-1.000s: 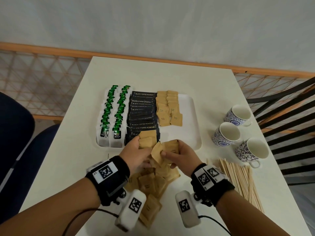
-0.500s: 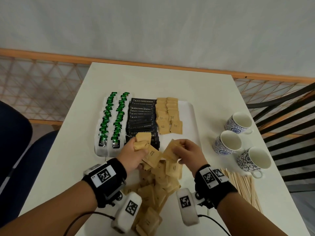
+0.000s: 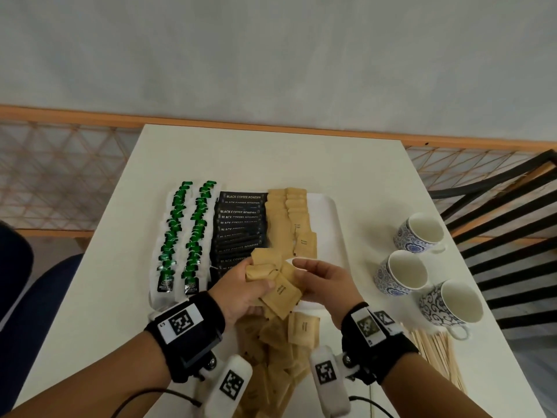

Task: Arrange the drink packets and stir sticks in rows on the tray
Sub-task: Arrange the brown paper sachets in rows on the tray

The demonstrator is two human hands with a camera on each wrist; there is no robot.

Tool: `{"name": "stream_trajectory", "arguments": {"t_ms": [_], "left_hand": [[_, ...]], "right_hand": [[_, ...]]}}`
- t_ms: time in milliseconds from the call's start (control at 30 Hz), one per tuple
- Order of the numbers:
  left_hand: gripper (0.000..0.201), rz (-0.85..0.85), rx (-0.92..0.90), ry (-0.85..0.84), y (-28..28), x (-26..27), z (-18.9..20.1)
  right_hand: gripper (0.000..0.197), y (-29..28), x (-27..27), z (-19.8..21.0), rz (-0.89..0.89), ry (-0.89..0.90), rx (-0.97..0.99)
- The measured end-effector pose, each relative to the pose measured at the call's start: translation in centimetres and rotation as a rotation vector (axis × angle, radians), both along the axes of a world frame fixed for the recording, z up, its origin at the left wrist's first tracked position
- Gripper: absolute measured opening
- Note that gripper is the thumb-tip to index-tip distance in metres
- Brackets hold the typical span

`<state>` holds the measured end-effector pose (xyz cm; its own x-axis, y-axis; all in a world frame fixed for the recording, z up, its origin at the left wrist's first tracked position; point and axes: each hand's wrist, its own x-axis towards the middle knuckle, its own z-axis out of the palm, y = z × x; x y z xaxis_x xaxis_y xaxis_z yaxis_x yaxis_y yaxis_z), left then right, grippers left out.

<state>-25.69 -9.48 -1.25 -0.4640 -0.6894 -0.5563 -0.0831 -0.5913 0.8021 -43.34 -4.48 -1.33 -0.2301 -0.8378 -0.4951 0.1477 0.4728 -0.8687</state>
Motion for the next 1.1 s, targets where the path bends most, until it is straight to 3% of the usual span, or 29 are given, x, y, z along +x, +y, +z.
{"name": "stream_trajectory", "arguments": {"t_ms": [133, 200, 333, 533, 900, 1100], "left_hand": [[0.03, 0.047, 0.01, 0.014, -1.2, 0.0, -0.1], [0.029, 0.08, 0.003, 0.01, -1.8, 0.1, -0.1], [0.027, 0.093, -0.021, -0.04, -2.6, 0.7, -0.2], [0.03, -0.01, 0.002, -0.07, -2.4, -0.4, -0.8], [0.024, 0.074, 0.02, -0.099, -3.7, 0.0, -1.6], [0.024, 0.074, -0.02, -0.122, -4.0, -0.4, -1.7]], "right_hand": [[0.011, -0.4, -0.9, -0.1, 0.226, 0.32, 0.017], [0.009, -0.9, -1.5, -0.4, 0.232, 0.44, 0.043], [0.017, -2.2, -3.0, -1.1, 0.071, 0.442, 0.077], [0.012, -4.9, -2.4, -1.9, 0.161, 0.506, 0.145], [0.022, -6.6, -1.4, -3.6, 0.202, 0.701, 0.179], [0.021, -6.4, -1.4, -3.2, 0.195, 0.679, 0.167]]}}
